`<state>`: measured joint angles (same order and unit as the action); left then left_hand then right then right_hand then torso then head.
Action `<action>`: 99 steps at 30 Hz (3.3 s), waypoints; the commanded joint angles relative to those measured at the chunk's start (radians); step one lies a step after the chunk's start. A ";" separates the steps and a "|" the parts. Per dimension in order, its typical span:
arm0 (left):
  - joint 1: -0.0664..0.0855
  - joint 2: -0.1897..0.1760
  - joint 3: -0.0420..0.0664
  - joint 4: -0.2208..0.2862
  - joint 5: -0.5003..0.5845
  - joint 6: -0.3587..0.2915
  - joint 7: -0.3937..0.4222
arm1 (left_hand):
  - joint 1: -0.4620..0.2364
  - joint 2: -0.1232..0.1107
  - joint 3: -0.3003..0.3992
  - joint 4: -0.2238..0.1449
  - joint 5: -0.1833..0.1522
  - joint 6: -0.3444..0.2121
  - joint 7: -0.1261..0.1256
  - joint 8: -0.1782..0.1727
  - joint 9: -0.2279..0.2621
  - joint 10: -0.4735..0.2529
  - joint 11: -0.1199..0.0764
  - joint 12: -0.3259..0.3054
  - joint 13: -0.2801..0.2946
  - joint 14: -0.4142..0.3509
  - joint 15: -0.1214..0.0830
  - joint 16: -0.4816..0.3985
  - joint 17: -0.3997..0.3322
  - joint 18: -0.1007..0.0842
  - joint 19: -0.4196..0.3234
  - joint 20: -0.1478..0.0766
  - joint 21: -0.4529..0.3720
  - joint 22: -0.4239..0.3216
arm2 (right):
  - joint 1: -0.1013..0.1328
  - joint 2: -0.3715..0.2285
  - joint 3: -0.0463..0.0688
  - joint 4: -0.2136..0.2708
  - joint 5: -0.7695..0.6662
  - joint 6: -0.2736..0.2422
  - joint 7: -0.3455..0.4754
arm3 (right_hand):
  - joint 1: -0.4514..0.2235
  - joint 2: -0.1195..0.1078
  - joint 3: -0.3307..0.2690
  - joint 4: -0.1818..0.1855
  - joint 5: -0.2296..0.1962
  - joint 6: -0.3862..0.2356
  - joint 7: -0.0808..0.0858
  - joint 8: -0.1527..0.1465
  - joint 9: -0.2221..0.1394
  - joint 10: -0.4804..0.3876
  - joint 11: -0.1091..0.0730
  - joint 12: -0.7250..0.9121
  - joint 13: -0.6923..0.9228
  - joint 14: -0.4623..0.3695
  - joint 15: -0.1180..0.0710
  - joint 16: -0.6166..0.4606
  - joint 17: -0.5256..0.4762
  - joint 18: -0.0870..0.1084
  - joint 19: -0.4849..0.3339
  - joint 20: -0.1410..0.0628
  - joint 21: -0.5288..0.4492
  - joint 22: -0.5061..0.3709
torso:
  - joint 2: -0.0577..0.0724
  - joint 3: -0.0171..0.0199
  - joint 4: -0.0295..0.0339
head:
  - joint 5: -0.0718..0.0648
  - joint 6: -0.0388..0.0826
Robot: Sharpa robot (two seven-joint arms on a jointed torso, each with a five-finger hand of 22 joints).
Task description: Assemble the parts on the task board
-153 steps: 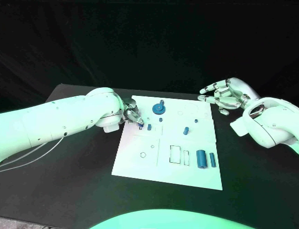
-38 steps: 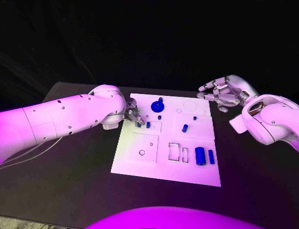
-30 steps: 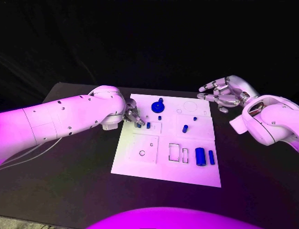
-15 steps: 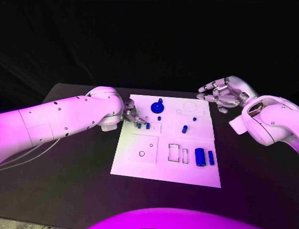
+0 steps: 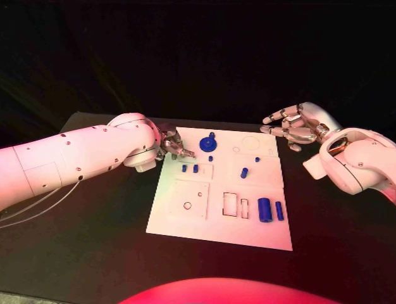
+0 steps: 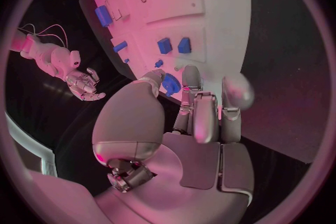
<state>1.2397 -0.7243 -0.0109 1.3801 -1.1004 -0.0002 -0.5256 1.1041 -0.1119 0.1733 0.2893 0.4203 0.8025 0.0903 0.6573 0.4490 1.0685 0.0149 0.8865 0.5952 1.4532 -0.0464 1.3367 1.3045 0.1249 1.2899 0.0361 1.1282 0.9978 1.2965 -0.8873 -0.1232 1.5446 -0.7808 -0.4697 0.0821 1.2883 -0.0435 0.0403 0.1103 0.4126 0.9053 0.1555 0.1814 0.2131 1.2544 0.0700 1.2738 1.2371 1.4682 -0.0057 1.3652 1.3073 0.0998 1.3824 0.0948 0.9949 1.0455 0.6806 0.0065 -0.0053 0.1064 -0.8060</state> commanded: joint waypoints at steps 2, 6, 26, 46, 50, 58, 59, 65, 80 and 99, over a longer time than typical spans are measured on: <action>0.003 0.009 0.001 0.014 0.017 -0.164 0.218 | 0.125 -0.006 0.010 -0.020 0.002 -0.081 0.052 -0.030 -0.025 -0.133 0.052 -0.083 -0.054 -0.212 0.042 -0.418 -0.258 0.051 -0.199 0.043 -0.333 -0.331 | 0.000 0.001 0.000 -0.001 -0.002 -0.002 0.007 | 0.006 0.003 0.001 0.004 0.007 -0.007 -0.001 0.005 0.001 -0.007 -0.001 -0.004 -0.003 0.037 -0.004 -0.006 0.080 0.019 -0.005 -0.004 -0.009 -0.004 | 0.001 -0.0004 -0.0022 | -0.005 0.005; 0.003 0.030 -0.003 0.016 -0.048 -0.242 0.360 | 0.301 -0.015 0.073 -0.071 0.005 -0.111 0.071 -0.075 -0.078 -0.216 0.079 -0.181 -0.142 -0.339 0.067 -0.633 -0.438 0.058 -0.235 0.075 -0.483 -0.433 | 0.000 0.002 0.000 -0.001 -0.001 -0.003 0.009 | 0.008 0.002 0.003 0.004 0.010 -0.010 0.000 0.005 0.001 -0.024 0.000 -0.020 -0.020 0.029 -0.003 -0.027 0.064 0.024 -0.014 -0.004 -0.036 -0.026 | 0.000 -0.0002 -0.0013 | -0.012 0.009; -0.023 0.133 -0.030 -0.090 -0.449 -0.228 0.480 | 0.383 -0.086 0.036 -0.089 0.005 0.077 0.035 -0.287 -0.287 -0.212 0.074 -0.383 -0.389 -0.143 0.057 -0.295 -0.357 0.028 -0.032 0.059 -0.235 -0.209 | 0.000 0.003 0.000 0.003 -0.001 -0.008 0.015 | 0.015 0.002 0.017 0.006 0.012 -0.014 0.000 0.010 0.001 -0.127 -0.001 -0.147 -0.157 0.009 -0.004 -0.093 0.015 0.041 -0.045 -0.004 -0.146 -0.115 | 0.002 -0.0016 -0.0024 | -0.025 0.005; -0.038 0.164 -0.030 -0.129 -0.522 -0.119 0.456 | 0.387 -0.069 0.023 -0.086 0.007 0.163 0.034 -0.354 -0.314 -0.139 0.070 -0.445 -0.459 -0.047 0.054 -0.128 -0.284 -0.009 0.055 0.061 0.001 0.040 | 0.000 0.002 0.000 0.006 -0.001 -0.007 0.014 | 0.015 0.002 0.017 0.006 0.012 -0.014 0.000 0.011 0.001 -0.127 -0.001 -0.148 -0.158 0.009 -0.004 -0.094 0.015 0.041 -0.046 -0.004 -0.148 -0.116 | 0.001 -0.0004 -0.0010 | -0.032 0.001; -0.038 0.167 -0.029 -0.132 -0.523 -0.102 0.452 | 0.389 -0.068 0.027 -0.085 0.008 0.170 0.034 -0.366 -0.317 -0.119 0.069 -0.454 -0.465 -0.043 0.050 -0.119 -0.283 -0.013 0.059 0.061 0.015 0.056 | 0.000 0.002 0.000 0.007 -0.001 -0.007 0.014 | 0.015 0.002 0.017 0.007 0.012 -0.014 0.000 0.011 0.001 -0.124 -0.001 -0.146 -0.157 0.009 -0.004 -0.094 0.015 0.041 -0.045 -0.004 -0.148 -0.116 | 0.000 -0.0005 0.0001 | -0.033 0.001; -0.039 0.177 -0.029 -0.144 -0.524 -0.090 0.453 | 0.394 -0.066 0.034 -0.085 0.008 0.180 0.034 -0.378 -0.319 -0.094 0.065 -0.462 -0.470 -0.039 0.047 -0.109 -0.282 -0.015 0.064 0.058 0.032 0.075 | 0.000 0.003 0.000 0.007 -0.001 -0.007 0.015 | 0.015 0.002 0.017 0.007 0.012 -0.014 0.000 0.011 0.001 -0.122 -0.001 -0.145 -0.155 0.009 -0.004 -0.094 0.015 0.041 -0.045 -0.004 -0.148 -0.115 | 0.001 -0.0011 -0.0005 | -0.034 0.000; -0.039 0.178 -0.029 -0.146 -0.524 -0.090 0.453 | 0.395 -0.065 0.036 -0.085 0.008 0.183 0.033 -0.379 -0.319 -0.090 0.064 -0.463 -0.471 -0.039 0.046 -0.107 -0.282 -0.016 0.065 0.058 0.035 0.078 | 0.000 0.003 0.000 0.007 -0.001 -0.007 0.015 | 0.015 0.002 0.017 0.007 0.012 -0.014 0.000 0.011 0.001 -0.122 -0.001 -0.145 -0.155 0.009 -0.004 -0.094 0.015 0.041 -0.045 -0.004 -0.148 -0.115 | 0.001 -0.0011 -0.0007 | -0.034 0.000; -0.040 0.185 -0.029 -0.157 -0.522 -0.088 0.457 | 0.401 -0.061 0.044 -0.088 0.008 0.191 0.032 -0.384 -0.319 -0.078 0.061 -0.467 -0.473 -0.034 0.044 -0.097 -0.275 -0.019 0.072 0.055 0.052 0.098 | 0.000 0.004 0.000 0.008 -0.001 -0.006 0.015 | 0.015 0.002 0.017 0.007 0.012 -0.014 0.000 0.011 0.001 -0.122 -0.001 -0.145 -0.155 0.009 -0.004 -0.094 0.015 0.041 -0.045 -0.004 -0.148 -0.115 | 0.001 -0.0006 -0.0004 | -0.035 -0.001; -0.044 0.202 -0.028 -0.186 -0.518 -0.066 0.464 | 0.412 -0.053 0.059 -0.093 0.009 0.200 0.034 -0.394 -0.320 -0.064 0.058 -0.475 -0.477 -0.033 0.041 -0.094 -0.280 -0.020 0.072 0.051 0.058 0.103 | 0.000 0.005 0.000 0.011 -0.001 -0.005 0.015 | 0.015 0.002 0.018 0.007 0.013 -0.014 0.000 0.011 0.001 -0.121 -0.001 -0.145 -0.157 0.009 -0.004 -0.095 0.015 0.041 -0.044 -0.004 -0.149 -0.116 | 0.001 0.0002 -0.0010 | -0.037 -0.001; -0.051 0.220 -0.028 -0.206 -0.509 -0.059 0.471 | 0.420 -0.047 0.075 -0.099 0.008 0.206 0.036 -0.405 -0.322 -0.047 0.056 -0.485 -0.480 -0.032 0.039 -0.089 -0.284 -0.020 0.072 0.049 0.064 0.110 | 0.000 0.007 0.000 0.014 -0.001 -0.001 0.012 | 0.016 0.002 0.019 0.007 0.014 -0.014 0.000 0.012 0.001 -0.120 -0.001 -0.145 -0.157 0.009 -0.004 -0.096 0.015 0.041 -0.045 -0.004 -0.151 -0.118 | 0.001 0.0003 -0.0008 | -0.039 -0.003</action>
<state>1.1899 -0.5086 -0.0392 1.1744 -1.6115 -0.0759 -0.0674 1.5129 -0.1607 0.2434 0.1901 0.4238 1.0039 0.1227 0.2576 0.1284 1.0145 0.0738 0.4047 0.1159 1.4158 -0.0056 1.2432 1.0214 0.1246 1.3582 0.0856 1.1888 1.1068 1.2965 -0.8815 -0.1235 1.5579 -0.7799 -0.4716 0.0914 1.2965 -0.0438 0.0530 0.1173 0.4203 0.8965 0.1535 0.1892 0.2128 1.1365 0.0699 1.1294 1.0808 1.4682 -0.0057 1.2728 1.3074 0.1312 1.3466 0.0913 0.8498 0.9287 0.6811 0.0069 -0.0058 0.0675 -0.8091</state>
